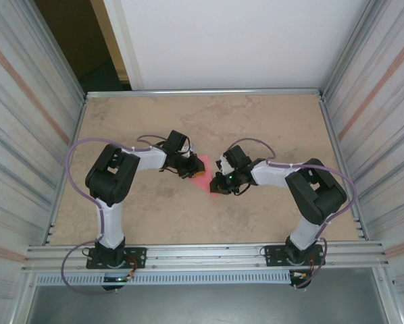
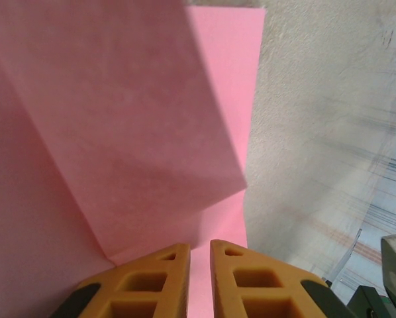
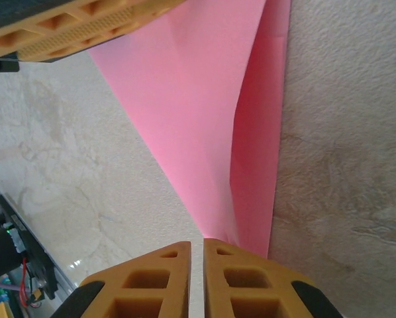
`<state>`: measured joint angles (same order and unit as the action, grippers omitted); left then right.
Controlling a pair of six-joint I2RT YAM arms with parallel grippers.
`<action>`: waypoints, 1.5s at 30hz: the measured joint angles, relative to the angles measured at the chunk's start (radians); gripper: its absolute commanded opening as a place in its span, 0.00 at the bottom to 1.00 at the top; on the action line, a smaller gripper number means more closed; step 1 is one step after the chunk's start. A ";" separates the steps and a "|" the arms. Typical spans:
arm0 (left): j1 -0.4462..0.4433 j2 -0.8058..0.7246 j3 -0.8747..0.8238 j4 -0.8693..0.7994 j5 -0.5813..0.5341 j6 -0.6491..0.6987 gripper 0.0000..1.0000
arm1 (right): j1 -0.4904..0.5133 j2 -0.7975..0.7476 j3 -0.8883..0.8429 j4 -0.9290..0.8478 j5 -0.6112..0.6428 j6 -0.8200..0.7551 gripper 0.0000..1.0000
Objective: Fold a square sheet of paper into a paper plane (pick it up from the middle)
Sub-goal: Fourth fold the wing at the center of the table.
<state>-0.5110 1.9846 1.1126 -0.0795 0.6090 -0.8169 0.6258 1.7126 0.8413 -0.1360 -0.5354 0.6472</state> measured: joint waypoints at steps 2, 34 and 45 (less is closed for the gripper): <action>0.000 0.000 0.000 0.000 0.000 0.000 0.18 | 0.000 0.003 0.000 0.000 0.006 0.000 0.12; 0.001 0.002 0.000 0.000 0.001 -0.006 0.18 | -0.006 0.030 -0.038 0.061 -0.015 0.000 0.12; 0.001 0.002 0.000 0.002 0.001 -0.018 0.18 | -0.019 -0.108 -0.099 0.045 0.002 0.026 0.13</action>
<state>-0.5098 1.9862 1.1126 -0.0780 0.6102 -0.8349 0.6064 1.6051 0.7425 -0.0910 -0.5331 0.6731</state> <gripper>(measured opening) 0.176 0.133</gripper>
